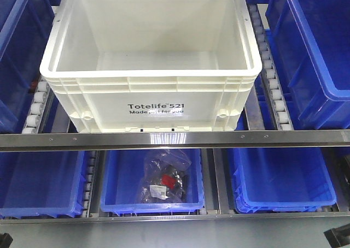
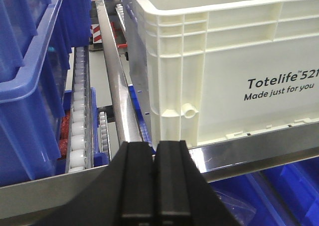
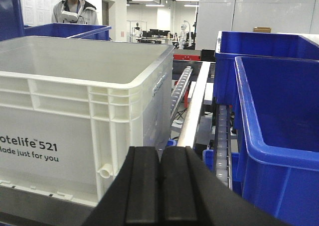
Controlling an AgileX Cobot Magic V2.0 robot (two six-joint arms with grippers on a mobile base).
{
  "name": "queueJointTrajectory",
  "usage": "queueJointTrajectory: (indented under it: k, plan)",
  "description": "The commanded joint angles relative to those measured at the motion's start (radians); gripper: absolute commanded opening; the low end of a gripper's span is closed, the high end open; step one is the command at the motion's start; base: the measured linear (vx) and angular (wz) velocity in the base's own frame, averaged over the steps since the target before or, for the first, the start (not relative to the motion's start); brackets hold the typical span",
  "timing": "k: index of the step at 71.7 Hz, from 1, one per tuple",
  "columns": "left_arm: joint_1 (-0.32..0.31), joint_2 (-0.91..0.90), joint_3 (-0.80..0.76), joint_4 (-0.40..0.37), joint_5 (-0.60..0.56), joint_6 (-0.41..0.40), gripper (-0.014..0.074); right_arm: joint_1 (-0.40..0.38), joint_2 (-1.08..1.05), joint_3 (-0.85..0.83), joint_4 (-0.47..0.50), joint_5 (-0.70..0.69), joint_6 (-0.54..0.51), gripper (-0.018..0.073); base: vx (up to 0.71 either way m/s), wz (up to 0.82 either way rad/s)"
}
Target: Place moving items into box and shelve
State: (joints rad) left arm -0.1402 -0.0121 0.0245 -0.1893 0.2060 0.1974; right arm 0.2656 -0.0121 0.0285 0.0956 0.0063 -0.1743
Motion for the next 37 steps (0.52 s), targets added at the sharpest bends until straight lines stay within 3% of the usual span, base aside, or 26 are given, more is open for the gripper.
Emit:
queueJointTrajectory:
  k: [1, 37]
  plan:
    - [-0.005, -0.016, 0.019, -0.006, -0.081, 0.001, -0.0027, -0.003, -0.01, 0.006, -0.002, -0.079, 0.0, -0.0015, 0.0, 0.0]
    - [-0.005, -0.016, 0.019, -0.006, -0.081, 0.001, -0.0027, -0.003, -0.01, 0.006, -0.002, -0.079, 0.0, -0.0015, 0.0, 0.0]
